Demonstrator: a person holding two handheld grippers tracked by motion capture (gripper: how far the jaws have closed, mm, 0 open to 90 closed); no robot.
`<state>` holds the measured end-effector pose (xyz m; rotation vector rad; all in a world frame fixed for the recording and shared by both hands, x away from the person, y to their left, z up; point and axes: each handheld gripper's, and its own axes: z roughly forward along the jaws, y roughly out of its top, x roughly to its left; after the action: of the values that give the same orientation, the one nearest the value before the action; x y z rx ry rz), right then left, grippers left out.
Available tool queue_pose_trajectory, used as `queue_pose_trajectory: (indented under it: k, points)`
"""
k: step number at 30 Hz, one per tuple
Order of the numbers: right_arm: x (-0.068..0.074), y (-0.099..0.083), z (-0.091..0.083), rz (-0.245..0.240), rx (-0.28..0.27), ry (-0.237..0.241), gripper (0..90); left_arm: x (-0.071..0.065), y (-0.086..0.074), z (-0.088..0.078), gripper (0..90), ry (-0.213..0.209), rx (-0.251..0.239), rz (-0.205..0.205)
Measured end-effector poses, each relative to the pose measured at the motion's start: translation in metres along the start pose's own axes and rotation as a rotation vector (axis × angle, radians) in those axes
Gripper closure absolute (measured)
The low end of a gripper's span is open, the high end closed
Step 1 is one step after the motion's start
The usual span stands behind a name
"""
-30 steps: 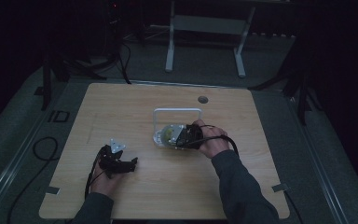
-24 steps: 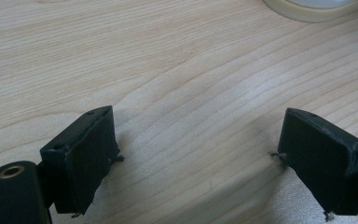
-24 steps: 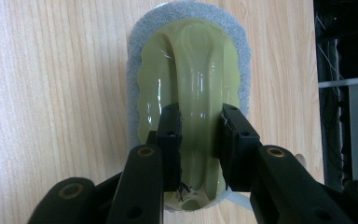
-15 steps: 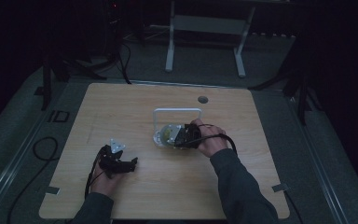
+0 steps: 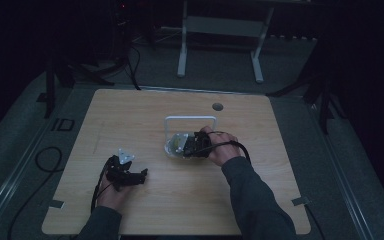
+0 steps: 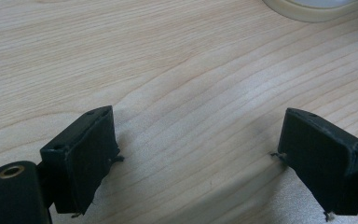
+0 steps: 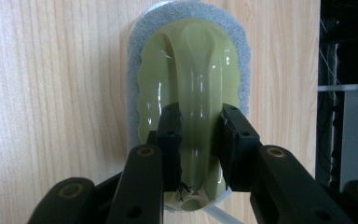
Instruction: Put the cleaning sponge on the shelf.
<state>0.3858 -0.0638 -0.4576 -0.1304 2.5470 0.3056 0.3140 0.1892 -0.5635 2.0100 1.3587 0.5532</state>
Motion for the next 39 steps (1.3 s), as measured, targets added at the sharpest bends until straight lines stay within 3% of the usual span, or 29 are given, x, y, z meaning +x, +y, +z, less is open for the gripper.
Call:
queue_pose_trajectory:
  k: [29,39]
  points:
    - [-0.003,0.002,0.017,-0.01,0.023,0.009,71.9,0.0,0.0,0.0,11.5,0.0,0.0,0.001]
    - [-0.004,0.01,0.019,-0.038,0.036,0.012,71.9,0.0,0.0,0.0,11.5,0.0,0.0,0.001]
